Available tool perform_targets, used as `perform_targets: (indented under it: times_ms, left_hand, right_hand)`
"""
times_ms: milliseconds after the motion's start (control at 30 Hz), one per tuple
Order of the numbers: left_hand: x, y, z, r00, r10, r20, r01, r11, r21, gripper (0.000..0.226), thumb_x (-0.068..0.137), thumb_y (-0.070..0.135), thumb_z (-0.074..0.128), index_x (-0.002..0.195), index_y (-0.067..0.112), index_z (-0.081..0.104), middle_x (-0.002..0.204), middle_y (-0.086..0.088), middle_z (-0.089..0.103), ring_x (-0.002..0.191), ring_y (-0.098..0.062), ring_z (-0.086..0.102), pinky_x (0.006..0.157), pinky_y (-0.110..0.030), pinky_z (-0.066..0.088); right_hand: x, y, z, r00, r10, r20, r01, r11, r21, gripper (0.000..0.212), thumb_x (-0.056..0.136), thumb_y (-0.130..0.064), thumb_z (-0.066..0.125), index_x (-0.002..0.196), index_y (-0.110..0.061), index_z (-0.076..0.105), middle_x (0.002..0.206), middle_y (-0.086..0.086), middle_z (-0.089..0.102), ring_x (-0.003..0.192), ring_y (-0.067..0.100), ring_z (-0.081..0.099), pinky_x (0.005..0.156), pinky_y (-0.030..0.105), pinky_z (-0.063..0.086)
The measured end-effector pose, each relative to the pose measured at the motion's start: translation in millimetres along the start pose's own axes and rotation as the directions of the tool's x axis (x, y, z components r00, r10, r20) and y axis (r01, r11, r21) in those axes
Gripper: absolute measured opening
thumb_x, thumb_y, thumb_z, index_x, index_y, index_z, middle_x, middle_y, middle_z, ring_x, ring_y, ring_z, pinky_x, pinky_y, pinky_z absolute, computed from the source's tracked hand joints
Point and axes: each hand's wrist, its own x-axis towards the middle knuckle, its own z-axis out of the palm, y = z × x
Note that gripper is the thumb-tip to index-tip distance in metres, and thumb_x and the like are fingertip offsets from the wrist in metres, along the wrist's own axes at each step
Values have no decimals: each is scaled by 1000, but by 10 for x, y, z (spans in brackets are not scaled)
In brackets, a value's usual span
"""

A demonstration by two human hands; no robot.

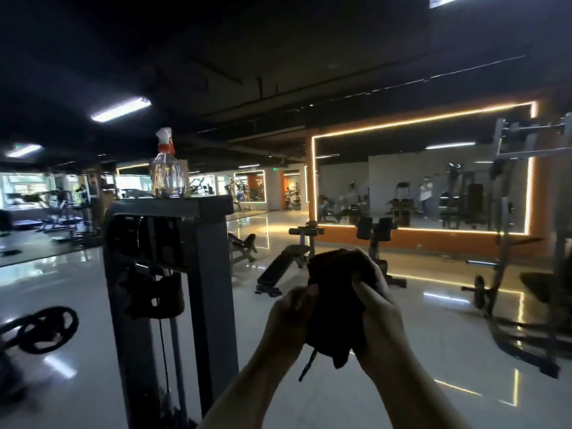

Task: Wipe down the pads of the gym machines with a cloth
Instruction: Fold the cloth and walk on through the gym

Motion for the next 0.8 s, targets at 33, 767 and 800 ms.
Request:
perform_targets:
  times_ms: [33,767,800]
  left_hand:
    - [146,-3,-17,999,3,-42,-1,999,46,21,92,41,51,90,21,59,82,6,65,74,6,62,66,-10,48]
    - [1700,586,-2053,891,183,-415,-147,982,117,32,82,-15,53,94,11,66,87,-5,71,81,-19,68,62,-28,56]
    - [1728,606,-2162,901,181,-395,-155,983,96,33,81,-17,52,91,10,67,86,-5,71,78,-18,68,61,-28,56]
  right_hand:
    - [183,18,-33,999,21,45,-22,1000,17,46,76,-17,50,122,-23,53,110,13,62,98,29,62,75,39,53]
    - [2894,551,976,758,160,633,-182,983,-31,49,85,14,39,117,-16,60,110,12,65,100,27,65,78,39,53]
    - [2988,568,1074,749,142,647,-169,985,-22,43,84,11,41,113,-13,62,108,12,65,97,26,65,76,37,52]
